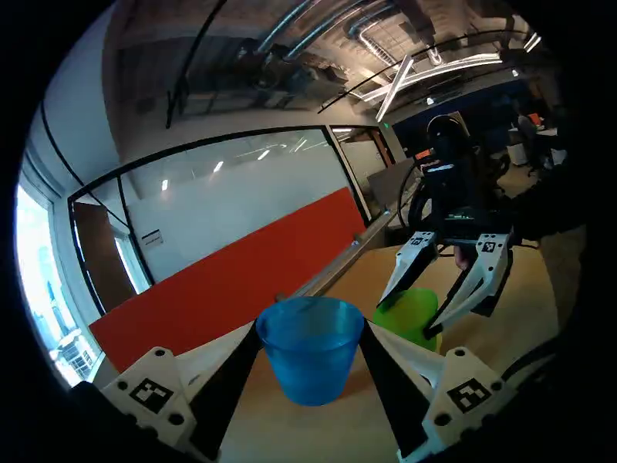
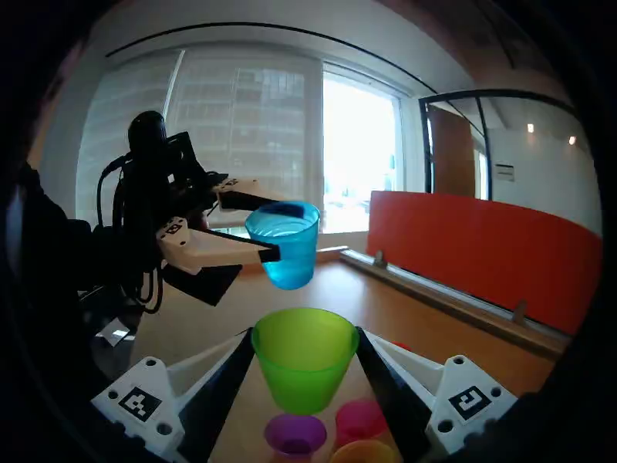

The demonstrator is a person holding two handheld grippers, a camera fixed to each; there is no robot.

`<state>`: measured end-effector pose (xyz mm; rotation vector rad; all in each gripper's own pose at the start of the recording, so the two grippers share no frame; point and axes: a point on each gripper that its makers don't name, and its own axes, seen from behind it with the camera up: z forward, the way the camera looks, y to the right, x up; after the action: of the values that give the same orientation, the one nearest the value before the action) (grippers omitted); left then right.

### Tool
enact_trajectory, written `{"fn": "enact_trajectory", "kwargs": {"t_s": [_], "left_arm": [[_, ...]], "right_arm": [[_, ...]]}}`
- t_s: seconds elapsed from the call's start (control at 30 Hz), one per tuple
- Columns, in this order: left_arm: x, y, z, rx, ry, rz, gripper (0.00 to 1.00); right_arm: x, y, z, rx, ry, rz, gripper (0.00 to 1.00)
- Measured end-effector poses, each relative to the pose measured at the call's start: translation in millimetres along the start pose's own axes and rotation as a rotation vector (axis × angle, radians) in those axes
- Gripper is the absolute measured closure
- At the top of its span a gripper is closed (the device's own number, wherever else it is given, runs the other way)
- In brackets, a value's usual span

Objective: Pour water

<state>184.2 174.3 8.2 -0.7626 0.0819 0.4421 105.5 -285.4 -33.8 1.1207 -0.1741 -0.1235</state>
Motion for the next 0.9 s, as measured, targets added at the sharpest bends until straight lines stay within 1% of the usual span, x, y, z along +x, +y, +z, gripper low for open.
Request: {"fn": "enact_trajectory", "kwargs": {"t_s": [0.17,0.47,0.9], "left_arm": [[0.9,2.1,1.6,-0.003,-0.005,0.028,0.13],[4.0,2.7,3.8,-0.004,-0.007,0.053,0.13],[6.9,-0.4,4.6,0.003,-0.011,0.095,0.13]], "right_arm": [[-2.6,-1.5,0.7,0.007,-0.002,0.001,0.05],[-5.5,-6.3,1.9,0.018,-0.003,0.006,0.05],[-7.1,-14.4,4.8,0.036,-0.002,0.010,0.05]]}}
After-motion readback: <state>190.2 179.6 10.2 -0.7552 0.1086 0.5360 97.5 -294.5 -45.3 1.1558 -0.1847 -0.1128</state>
